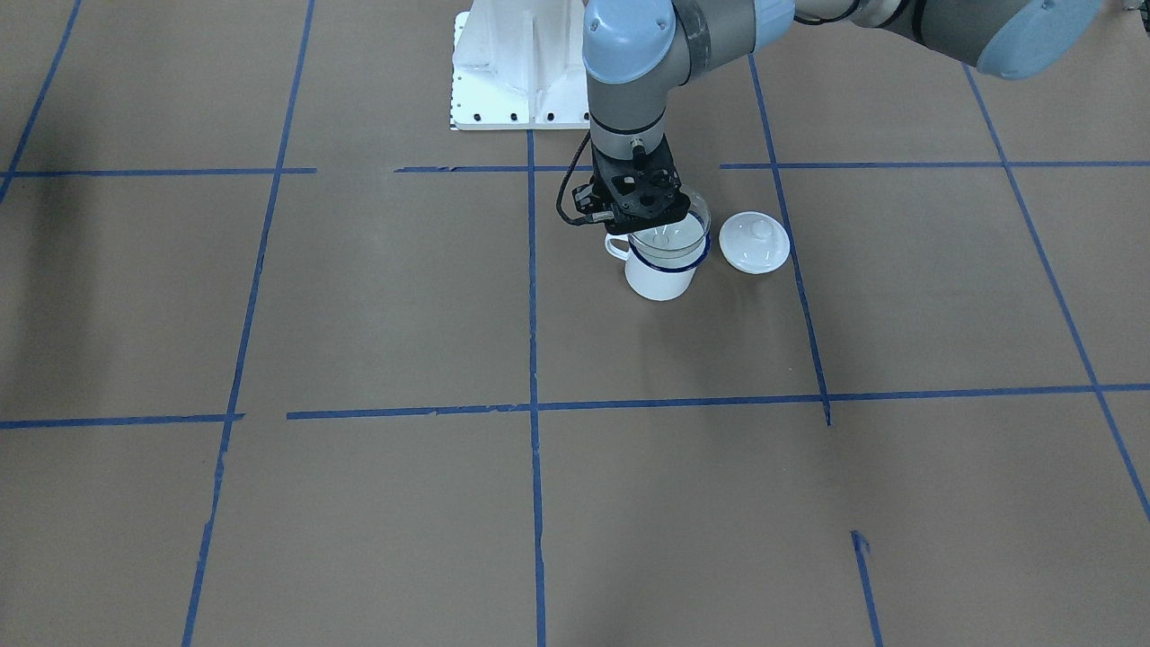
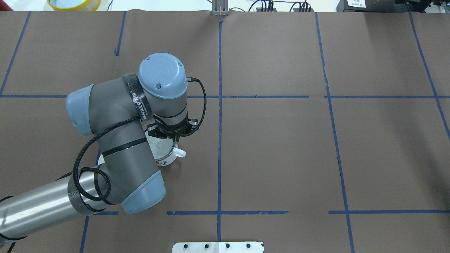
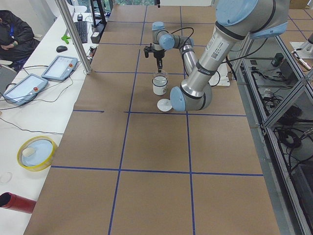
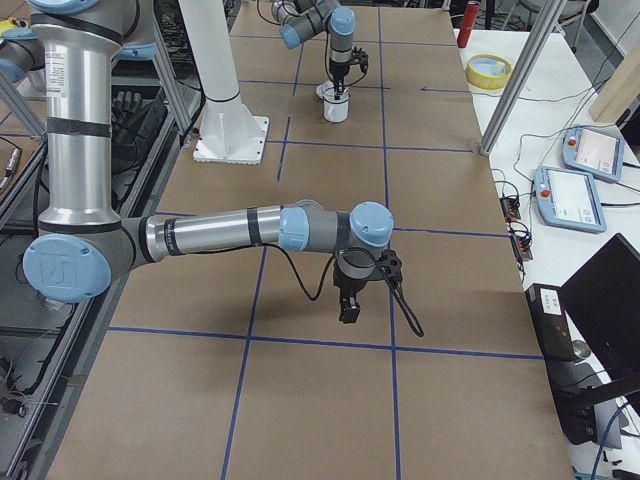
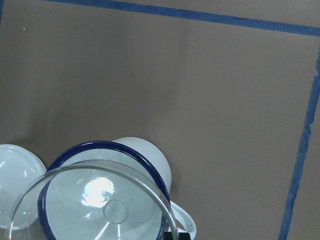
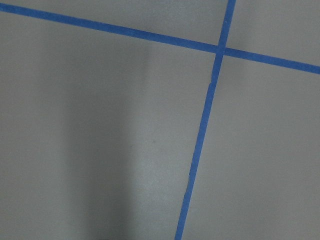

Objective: Place funnel on cup
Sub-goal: 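Lower the funnel spout into the mug mouth with the left gripper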

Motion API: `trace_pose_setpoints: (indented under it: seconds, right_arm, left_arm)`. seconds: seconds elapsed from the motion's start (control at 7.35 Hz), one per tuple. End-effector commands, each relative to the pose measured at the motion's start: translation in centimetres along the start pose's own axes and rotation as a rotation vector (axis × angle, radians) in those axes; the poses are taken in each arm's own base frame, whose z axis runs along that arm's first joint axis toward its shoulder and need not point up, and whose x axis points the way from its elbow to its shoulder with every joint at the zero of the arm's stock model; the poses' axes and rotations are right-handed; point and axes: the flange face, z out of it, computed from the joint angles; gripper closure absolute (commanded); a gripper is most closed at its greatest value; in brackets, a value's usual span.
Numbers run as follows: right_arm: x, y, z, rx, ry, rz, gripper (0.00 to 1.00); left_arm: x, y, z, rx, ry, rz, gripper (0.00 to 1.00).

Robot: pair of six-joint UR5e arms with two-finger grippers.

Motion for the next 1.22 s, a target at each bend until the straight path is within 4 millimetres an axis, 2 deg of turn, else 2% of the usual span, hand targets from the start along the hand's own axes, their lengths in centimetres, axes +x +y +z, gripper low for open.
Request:
trace_pose_setpoints:
  seconds: [0.0,0.27,0.41,0.54,0.68,0.82,0.95,1.09]
  right_arm:
    - [0.0,0.0,0.0,0.0,0.0,0.0,0.0]
    - [0.0,0.0,0.0,0.0,0.0,0.0,0.0]
    - [0.0,0.0,0.0,0.0,0.0,0.0,0.0]
    - [0.0,0.0,0.0,0.0,0.0,0.0,0.0]
    - [0.0,0.0,0.0,0.0,0.0,0.0,0.0]
    - [0.0,0.0,0.0,0.0,0.0,0.0,0.0]
    - [0.0,0.0,0.0,0.0,0.0,0.0,0.0]
    - [0.0,0.0,0.0,0.0,0.0,0.0,0.0]
  left_arm:
    - [0.0,-0.1,0.1,0.002,0.0,0.009,1.0]
    - [-1.2,-0.2,1.4,-0.005,-0.024,0.04,1.0]
    - [-1.3,-0.2,1.6,-0.006,-0.027,0.04,0.93]
    - [-1.4,-0.2,1.5,-0.005,-0.025,0.041,0.74]
    - [-1.2,-0.2,1.3,-0.005,-0.021,0.041,0.36]
    - [-1.1,-0.2,1.3,-0.002,-0.008,0.042,0.05]
    - [-1.1,-0.1,1.2,0.001,0.001,0.043,0.0]
    - [-1.3,-0.3,0.2,0.013,0.018,0.051,0.0]
